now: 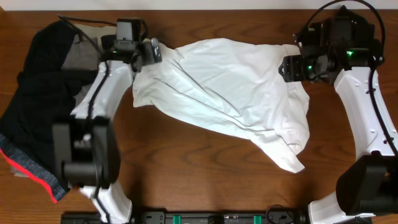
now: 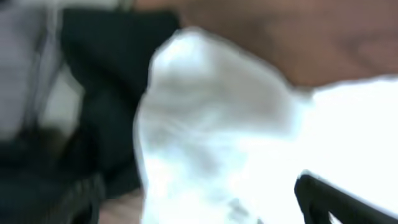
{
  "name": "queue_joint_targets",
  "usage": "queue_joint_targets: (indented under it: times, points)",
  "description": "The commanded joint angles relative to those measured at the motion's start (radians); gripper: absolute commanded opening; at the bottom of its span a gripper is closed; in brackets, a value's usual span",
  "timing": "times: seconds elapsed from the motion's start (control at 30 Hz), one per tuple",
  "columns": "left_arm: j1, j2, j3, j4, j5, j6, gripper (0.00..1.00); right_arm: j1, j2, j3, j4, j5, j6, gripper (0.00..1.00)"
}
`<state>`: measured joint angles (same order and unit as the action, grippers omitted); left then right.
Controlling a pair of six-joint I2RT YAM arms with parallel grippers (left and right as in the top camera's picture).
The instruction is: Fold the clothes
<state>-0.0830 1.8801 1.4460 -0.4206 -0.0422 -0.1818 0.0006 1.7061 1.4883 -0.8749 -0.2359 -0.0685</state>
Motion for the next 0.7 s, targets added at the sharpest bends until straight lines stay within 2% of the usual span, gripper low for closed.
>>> queue_joint_targets:
  times: [0.0,0.13,0.37,0.53,0.63,0.67]
  points:
    - [0.003,-0.14,0.016,-0.178,0.016,0.016,0.98,0.006,0.001,0.0,0.001,-0.01,0.012,0.68]
    - [0.003,-0.162,0.01,-0.318,0.016,0.016,0.99,0.006,0.001,0.0,0.006,-0.035,0.011,0.69]
    - [0.0,-0.077,-0.031,-0.342,0.027,0.017,0.78,0.007,0.001,0.0,0.015,-0.053,0.011,0.69]
    - [0.0,0.006,-0.031,-0.361,0.042,0.016,0.69,0.007,0.001,0.0,0.003,-0.054,0.011,0.69]
    - [-0.002,0.058,-0.031,-0.379,0.103,0.016,0.66,0.007,0.001,0.0,0.001,-0.055,0.011,0.69]
    - [-0.002,0.072,-0.031,-0.387,0.12,0.016,0.62,0.007,0.001,0.0,0.0,-0.057,0.011,0.69]
